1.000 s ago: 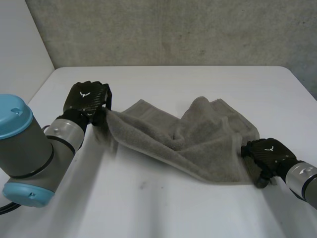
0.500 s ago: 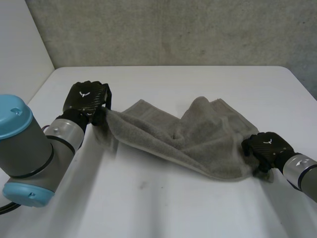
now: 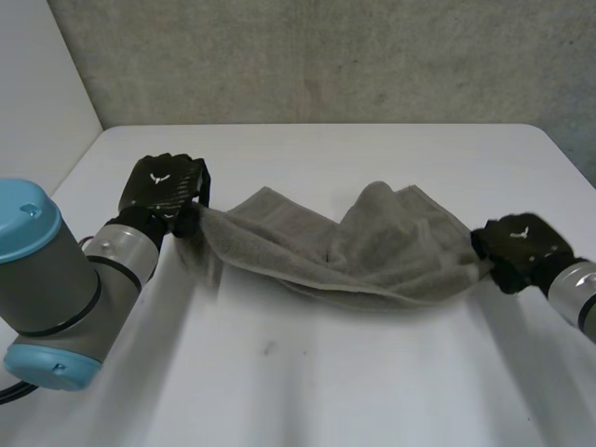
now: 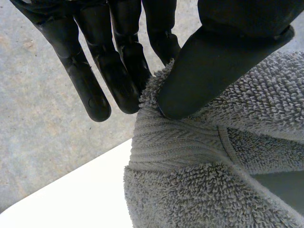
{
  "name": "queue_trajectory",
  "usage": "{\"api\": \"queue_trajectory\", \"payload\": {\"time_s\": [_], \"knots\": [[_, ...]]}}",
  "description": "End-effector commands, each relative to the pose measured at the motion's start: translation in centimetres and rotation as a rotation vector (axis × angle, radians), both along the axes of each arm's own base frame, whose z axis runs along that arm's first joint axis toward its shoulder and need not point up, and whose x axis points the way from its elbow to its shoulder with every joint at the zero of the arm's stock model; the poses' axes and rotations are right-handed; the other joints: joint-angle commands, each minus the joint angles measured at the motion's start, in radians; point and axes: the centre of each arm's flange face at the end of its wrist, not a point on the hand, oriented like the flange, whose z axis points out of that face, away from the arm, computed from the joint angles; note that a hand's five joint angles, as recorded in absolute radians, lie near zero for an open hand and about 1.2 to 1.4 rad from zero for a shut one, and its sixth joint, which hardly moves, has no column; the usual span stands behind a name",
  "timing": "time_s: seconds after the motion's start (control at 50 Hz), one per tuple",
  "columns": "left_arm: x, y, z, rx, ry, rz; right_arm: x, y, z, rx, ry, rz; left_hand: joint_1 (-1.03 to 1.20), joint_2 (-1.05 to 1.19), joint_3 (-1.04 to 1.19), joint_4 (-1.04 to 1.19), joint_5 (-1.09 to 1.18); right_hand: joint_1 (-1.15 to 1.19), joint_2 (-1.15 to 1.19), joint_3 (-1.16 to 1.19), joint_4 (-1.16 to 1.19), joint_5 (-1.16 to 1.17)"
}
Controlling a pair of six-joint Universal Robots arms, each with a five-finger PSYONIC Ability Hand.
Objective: Fold the towel.
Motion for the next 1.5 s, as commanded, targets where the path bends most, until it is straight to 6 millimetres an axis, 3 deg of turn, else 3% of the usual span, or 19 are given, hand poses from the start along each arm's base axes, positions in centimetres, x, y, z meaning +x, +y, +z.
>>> {"api": "queue_trajectory", "payload": {"time_s": [0.02, 0.16, 0.28, 0.4, 0.5, 0.6, 0.68, 0.78, 0.82, 0.84, 0.88, 0.94, 1.06, 1.12, 1.22, 1.28, 1.32, 1.4, 1.5], "knots": [[0.3, 0.7, 2.1, -0.044, 0.01, 0.001, -0.3, 1.5, 5.9, -0.104, 0.006, -0.01, 0.205, 0.179, 0.18, 0.178, 0.196, 0.08, 0.085, 0.067, 0.063, 0.064], [1.7, 3.7, 7.4, -0.1, 0.035, 0.004, -2.1, 3.5, 14.9, -0.216, 0.013, -0.062, 0.205, 0.179, 0.18, 0.178, 0.196, 0.08, 0.085, 0.067, 0.063, 0.064], [3.2, 4.7, 9.8, -0.093, 0.035, 0.036, -3.4, 3.8, 18.8, -0.201, 0.018, -0.098, 0.205, 0.179, 0.18, 0.178, 0.196, 0.08, 0.085, 0.067, 0.063, 0.064], [3.7, 4.1, 8.8, 0.003, -0.002, 0.05, -3.8, 2.8, 17.8, -0.095, 0.042, -0.091, 0.205, 0.179, 0.18, 0.178, 0.196, 0.08, 0.085, 0.067, 0.063, 0.064], [3.0, 2.2, 4.3, 0.206, -0.058, -0.007, -4.0, 0.5, 14.4, 0.038, 0.128, -0.058, 0.205, 0.179, 0.18, 0.178, 0.196, 0.08, 0.085, 0.067, 0.063, 0.064], [1.5, 0.1, 0.8, 0.354, -0.092, -0.064, 0.2, -1.2, 11.7, 0.108, 0.178, 0.046, 0.205, 0.179, 0.18, 0.178, 0.196, 0.08, 0.085, 0.067, 0.063, 0.064], [0.9, -2.0, 1.0, 0.321, -0.083, -0.061, 2.6, -2.2, 11.6, 0.073, 0.187, 0.064, 0.205, 0.179, 0.18, 0.178, 0.196, 0.08, 0.085, 0.067, 0.063, 0.064], [-0.3, -5.5, 5.0, 0.151, -0.035, -0.067, 4.7, -7.0, 16.2, -0.231, 0.021, 0.01, 0.205, 0.179, 0.18, 0.178, 0.196, 0.08, 0.085, 0.067, 0.063, 0.064], [-1.0, -7.8, 9.7, -0.05, 0.026, -0.065, 4.8, -8.0, 18.4, -0.343, -0.059, -0.012, 0.205, 0.179, 0.18, 0.178, 0.196, 0.08, 0.085, 0.067, 0.063, 0.064], [-1.0, -7.8, 9.7, -0.051, 0.026, -0.065, 4.8, -8.0, 18.5, -0.344, -0.059, -0.012, 0.205, 0.179, 0.18, 0.178, 0.196, 0.08, 0.085, 0.067, 0.063, 0.064], [-1.3, -9.2, 14.9, -0.286, 0.106, -0.064, 4.9, -9.0, 22.9, -0.545, -0.244, -0.044, 0.205, 0.179, 0.18, 0.178, 0.196, 0.08, 0.085, 0.067, 0.063, 0.064], [-1.0, -9.8, 18.9, -0.461, 0.211, -0.065, 4.3, -8.9, 26.2, -0.682, -0.389, -0.072, 0.205, 0.179, 0.18, 0.178, 0.196, 0.08, 0.085, 0.067, 0.063, 0.064], [0.4, -10.8, 20.8, -0.529, 0.351, -0.077, 4.3, -7.7, 25.9, -0.65, -0.417, -0.072, 0.205, 0.179, 0.18, 0.178, 0.196, 0.08, 0.085, 0.067, 0.063, 0.064], [1.3, -11.5, 18.8, -0.43, 0.383, -0.064, 4.3, -7.4, 24.7, -0.597, -0.397, -0.071, 0.205, 0.179, 0.18, 0.178, 0.196, 0.08, 0.085, 0.067, 0.063, 0.064], [2.4, -11.1, 10.4, -0.112, 0.322, -0.041, 5.1, -5.7, 18.6, -0.356, -0.265, 0.039, 0.205, 0.179, 0.18, 0.178, 0.196, 0.08, 0.085, 0.067, 0.063, 0.064], [2.6, -10.6, 7.9, -0.029, 0.299, -0.055, 5.2, -5.2, 16.5, -0.283, -0.227, 0.069, 0.205, 0.179, 0.18, 0.178, 0.196, 0.08, 0.085, 0.067, 0.063, 0.064], [3.2, -9.2, 3.4, 0.123, 0.27, -0.082, 5.2, -3.8, 12.3, -0.143, -0.152, 0.104, 0.205, 0.179, 0.18, 0.178, 0.196, 0.08, 0.085, 0.067, 0.063, 0.064], [4.5, -7.0, -1.6, 0.277, 0.2, -0.087, 4.7, -1.4, 6.9, 0.02, -0.012, 0.131, 0.205, 0.179, 0.18, 0.178, 0.196, 0.08, 0.085, 0.067, 0.063, 0.064], [5.4, -5.0, -4.1, 0.348, 0.073, -0.082, 3.5, 0.7, 3.7, 0.131, 0.135, 0.157, 0.205, 0.179, 0.18, 0.178, 0.196, 0.08, 0.085, 0.067, 0.063, 0.064]]}}
